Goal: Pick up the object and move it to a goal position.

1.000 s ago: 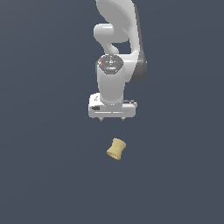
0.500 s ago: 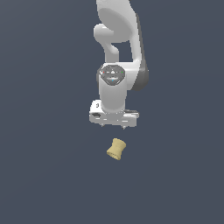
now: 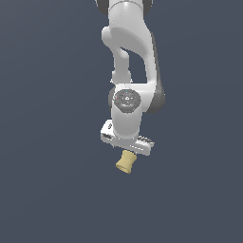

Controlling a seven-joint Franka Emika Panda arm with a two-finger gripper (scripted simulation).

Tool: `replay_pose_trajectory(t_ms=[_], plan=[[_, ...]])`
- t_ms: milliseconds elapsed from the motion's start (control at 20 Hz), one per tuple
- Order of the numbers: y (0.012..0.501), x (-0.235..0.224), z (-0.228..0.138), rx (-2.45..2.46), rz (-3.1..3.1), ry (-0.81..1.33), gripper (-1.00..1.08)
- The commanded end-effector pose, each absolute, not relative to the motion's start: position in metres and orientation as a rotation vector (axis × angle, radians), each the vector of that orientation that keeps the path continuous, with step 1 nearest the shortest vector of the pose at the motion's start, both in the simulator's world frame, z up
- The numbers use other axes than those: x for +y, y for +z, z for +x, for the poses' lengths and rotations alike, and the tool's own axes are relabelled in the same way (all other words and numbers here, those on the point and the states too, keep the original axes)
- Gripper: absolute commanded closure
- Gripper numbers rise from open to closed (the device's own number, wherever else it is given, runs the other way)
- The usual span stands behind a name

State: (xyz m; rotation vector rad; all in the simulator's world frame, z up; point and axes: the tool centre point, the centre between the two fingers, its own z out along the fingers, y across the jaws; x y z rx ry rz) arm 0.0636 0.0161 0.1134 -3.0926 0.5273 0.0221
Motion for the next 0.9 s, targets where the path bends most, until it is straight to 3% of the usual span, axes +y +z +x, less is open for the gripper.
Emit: replay_pose_trajectory(t_ms=[0, 850], plan=[[0.107, 0.018, 0.072, 0.598, -3.081, 0.014, -0.92], [0.085, 0.024, 0.087, 0.732, -3.055, 0.001, -0.92]])
